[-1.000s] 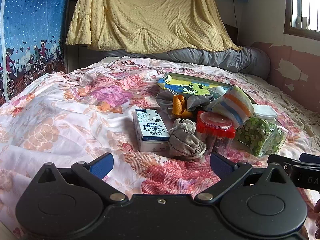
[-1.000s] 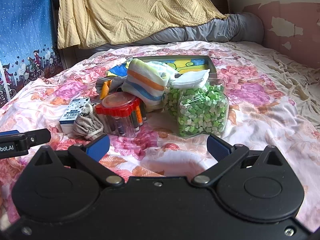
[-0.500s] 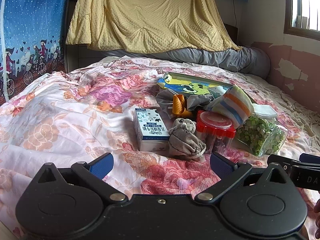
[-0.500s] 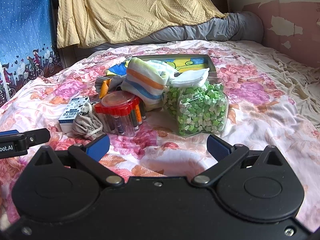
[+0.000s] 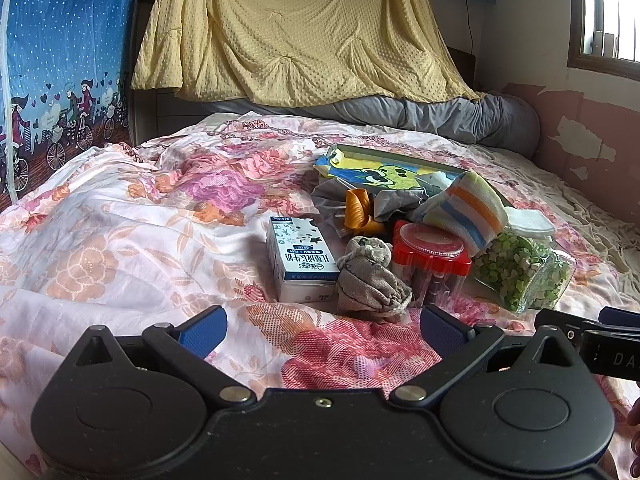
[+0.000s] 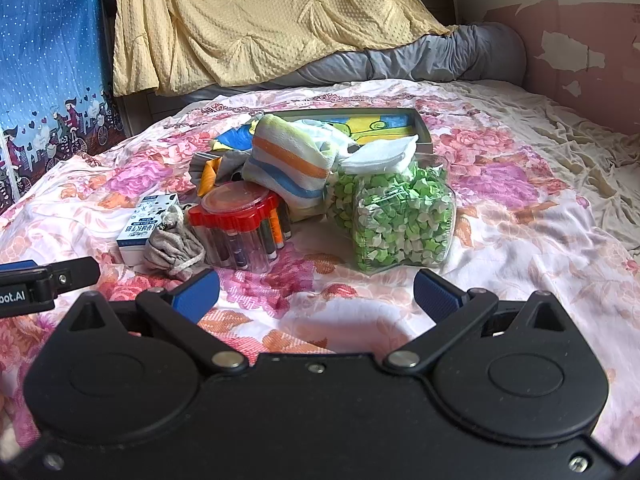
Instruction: Organize soft objects
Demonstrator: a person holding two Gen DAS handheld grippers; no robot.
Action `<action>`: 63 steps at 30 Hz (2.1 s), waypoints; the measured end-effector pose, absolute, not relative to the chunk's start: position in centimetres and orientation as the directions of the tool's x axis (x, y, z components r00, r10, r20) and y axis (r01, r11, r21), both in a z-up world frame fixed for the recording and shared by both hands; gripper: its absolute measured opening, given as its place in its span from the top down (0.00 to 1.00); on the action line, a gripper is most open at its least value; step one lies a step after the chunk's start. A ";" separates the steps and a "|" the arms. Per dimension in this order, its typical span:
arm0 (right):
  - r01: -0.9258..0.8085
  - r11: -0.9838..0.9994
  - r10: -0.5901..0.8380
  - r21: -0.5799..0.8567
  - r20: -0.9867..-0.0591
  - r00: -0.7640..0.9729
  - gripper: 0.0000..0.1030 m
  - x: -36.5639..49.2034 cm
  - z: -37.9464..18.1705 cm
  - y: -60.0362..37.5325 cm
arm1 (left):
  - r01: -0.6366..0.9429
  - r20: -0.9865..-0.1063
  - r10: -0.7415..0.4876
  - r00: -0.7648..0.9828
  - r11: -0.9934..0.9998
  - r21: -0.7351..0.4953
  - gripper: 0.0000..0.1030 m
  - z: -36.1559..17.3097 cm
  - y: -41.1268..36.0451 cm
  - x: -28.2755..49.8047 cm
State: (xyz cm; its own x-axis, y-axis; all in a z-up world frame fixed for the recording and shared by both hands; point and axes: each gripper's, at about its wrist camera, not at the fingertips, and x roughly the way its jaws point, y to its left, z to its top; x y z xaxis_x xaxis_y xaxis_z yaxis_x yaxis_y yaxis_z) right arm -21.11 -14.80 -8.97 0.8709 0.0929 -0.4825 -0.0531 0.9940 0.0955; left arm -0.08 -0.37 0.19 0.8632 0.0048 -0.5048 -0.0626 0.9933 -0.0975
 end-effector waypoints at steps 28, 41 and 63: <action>-0.051 0.994 0.092 0.097 -0.484 0.870 0.00 -21.1 -9.0 -14.9 | -0.063 -0.505 0.005 0.863 0.993 -0.097 0.01 0.2 -0.4 -0.1; -0.050 0.994 0.093 0.099 -0.488 0.868 0.00 -21.0 -9.1 -15.2 | -0.061 -0.507 0.002 0.862 0.993 -0.100 0.01 0.1 -0.5 -0.2; -0.129 0.992 0.112 -0.004 -0.464 0.879 0.00 -17.9 -7.4 -15.2 | 0.107 -0.553 -0.172 0.815 0.983 -0.149 0.02 -0.3 0.4 6.1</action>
State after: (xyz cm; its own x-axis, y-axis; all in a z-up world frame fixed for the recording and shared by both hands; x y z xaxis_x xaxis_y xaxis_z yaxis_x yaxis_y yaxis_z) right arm -17.88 -15.24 -7.38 0.8788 0.1121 -0.4638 -0.1288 0.9917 -0.0043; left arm 6.06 0.36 -0.33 0.8154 -0.1724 -0.5526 0.1071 0.9831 -0.1486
